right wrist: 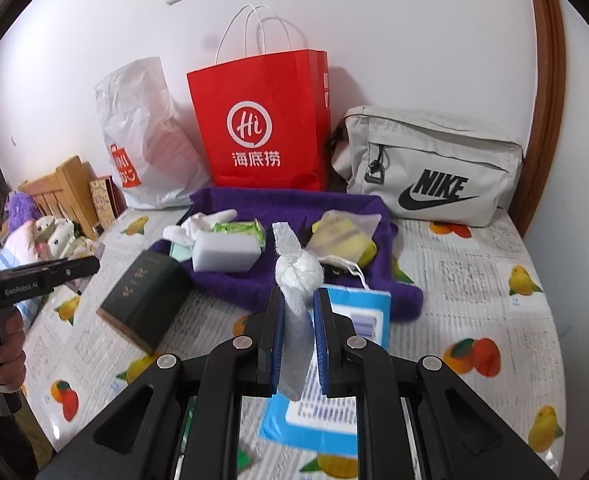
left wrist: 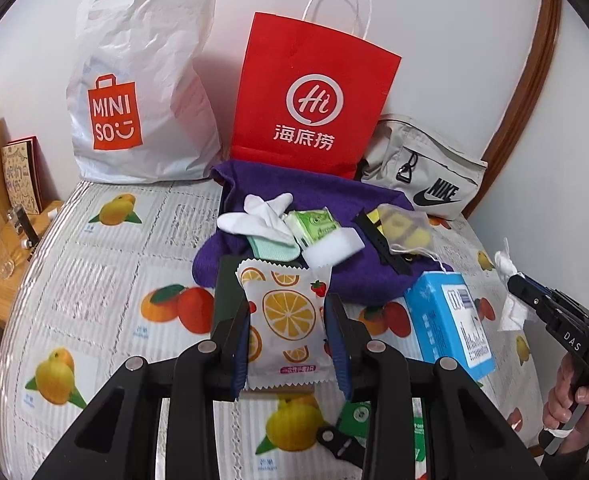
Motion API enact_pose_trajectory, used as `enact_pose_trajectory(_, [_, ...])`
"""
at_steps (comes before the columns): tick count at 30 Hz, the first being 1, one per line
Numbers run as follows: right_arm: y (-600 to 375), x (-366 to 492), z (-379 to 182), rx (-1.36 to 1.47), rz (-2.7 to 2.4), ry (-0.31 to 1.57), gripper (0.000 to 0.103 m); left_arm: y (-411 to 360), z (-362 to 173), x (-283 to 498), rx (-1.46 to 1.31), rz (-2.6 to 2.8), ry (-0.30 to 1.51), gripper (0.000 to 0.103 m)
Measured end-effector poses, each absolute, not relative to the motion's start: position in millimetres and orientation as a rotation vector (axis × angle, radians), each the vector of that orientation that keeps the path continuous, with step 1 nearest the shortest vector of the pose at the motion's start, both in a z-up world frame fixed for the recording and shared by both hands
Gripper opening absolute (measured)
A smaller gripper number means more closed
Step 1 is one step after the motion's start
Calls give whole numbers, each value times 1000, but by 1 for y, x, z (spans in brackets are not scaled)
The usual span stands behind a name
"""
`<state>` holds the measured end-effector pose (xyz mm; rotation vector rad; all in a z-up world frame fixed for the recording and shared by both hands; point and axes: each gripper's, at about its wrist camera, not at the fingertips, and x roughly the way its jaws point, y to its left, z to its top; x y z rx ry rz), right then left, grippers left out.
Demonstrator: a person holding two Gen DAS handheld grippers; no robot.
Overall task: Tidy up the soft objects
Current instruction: 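Carry the packet in the left tool and the tissue in the right tool toward the towel, then open the left tool to drop the packet while the right tool releases the tissue on the towel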
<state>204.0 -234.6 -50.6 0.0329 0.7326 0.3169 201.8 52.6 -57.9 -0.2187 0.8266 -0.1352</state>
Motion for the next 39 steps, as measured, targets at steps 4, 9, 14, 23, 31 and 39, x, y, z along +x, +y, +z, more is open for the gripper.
enact_pose_trajectory(4, [-234, 219, -51, 35, 312, 734, 14, 53, -56, 214, -209, -136, 825, 32])
enact_pose_trajectory(9, [-233, 240, -53, 26, 306, 740, 14, 53, -61, 234, -216, -141, 842, 32])
enact_pose_trajectory(14, [-230, 267, -57, 14, 311, 748, 14, 54, -69, 258, -223, -136, 872, 32])
enact_pose_trajectory(23, [-217, 324, -83, 11, 338, 818, 16, 55, -83, 297, -231, -121, 930, 33])
enact_pose_trajectory(31, [-207, 362, -108, -6, 359, 874, 16, 51, -88, 325, -247, -132, 946, 33])
enact_pose_trajectory(39, [-212, 379, -120, 1, 327, 910, 27, 38, -98, 351, -247, -158, 968, 33])
